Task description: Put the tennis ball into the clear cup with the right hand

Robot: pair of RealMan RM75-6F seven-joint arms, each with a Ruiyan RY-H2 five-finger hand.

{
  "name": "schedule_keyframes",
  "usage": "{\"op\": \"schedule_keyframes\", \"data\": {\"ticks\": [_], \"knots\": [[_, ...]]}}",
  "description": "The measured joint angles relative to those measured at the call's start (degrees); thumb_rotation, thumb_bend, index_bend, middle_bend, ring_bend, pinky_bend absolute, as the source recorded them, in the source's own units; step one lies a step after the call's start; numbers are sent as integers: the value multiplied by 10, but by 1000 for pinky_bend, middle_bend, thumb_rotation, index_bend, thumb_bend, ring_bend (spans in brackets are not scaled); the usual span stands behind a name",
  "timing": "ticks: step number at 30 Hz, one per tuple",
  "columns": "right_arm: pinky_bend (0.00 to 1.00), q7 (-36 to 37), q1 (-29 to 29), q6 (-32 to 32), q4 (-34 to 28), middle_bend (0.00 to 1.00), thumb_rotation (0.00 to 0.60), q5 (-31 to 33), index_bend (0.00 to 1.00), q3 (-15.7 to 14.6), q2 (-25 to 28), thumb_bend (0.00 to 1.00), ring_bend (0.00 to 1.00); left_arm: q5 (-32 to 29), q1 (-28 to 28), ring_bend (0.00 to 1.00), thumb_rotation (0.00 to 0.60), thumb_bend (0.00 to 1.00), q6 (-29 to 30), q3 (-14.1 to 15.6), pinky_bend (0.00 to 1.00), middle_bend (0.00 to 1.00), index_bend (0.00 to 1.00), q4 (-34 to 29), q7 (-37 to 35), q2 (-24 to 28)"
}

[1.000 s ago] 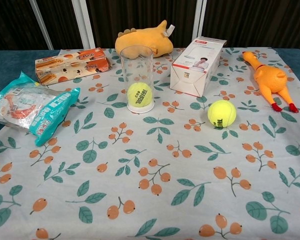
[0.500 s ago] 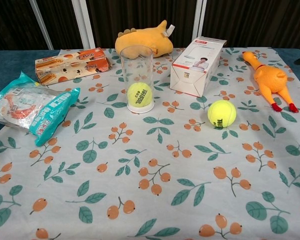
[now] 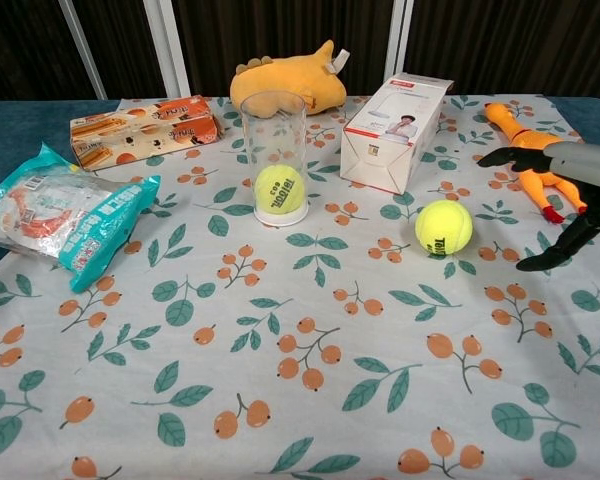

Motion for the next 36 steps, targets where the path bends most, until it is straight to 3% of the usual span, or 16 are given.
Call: {"op": "schedule_keyframes", "data": {"ticks": [11, 17, 23, 36], "knots": [[11, 6, 36, -7, 78, 122, 600, 28, 168, 11, -86, 195, 202, -7, 0, 0, 600, 0, -2, -2, 60, 0, 61, 1, -3, 2], [196, 7, 53, -10, 111, 157, 600, 39, 206, 16, -115, 196, 239, -10, -1, 0, 600, 0, -3, -4, 60, 0, 61, 1, -4, 2], [352, 7, 65, -10, 137, 249, 600, 45, 320, 21, -141, 211, 331, -12, -1, 0, 600, 0, -5, -4, 60, 0, 61, 1, -6, 3], [571, 23, 79, 10, 204, 440, 600, 28, 573, 26, -187, 490, 524, -16, 0, 0, 600, 0, -6, -6, 61, 0, 62, 1, -13, 7]]}}
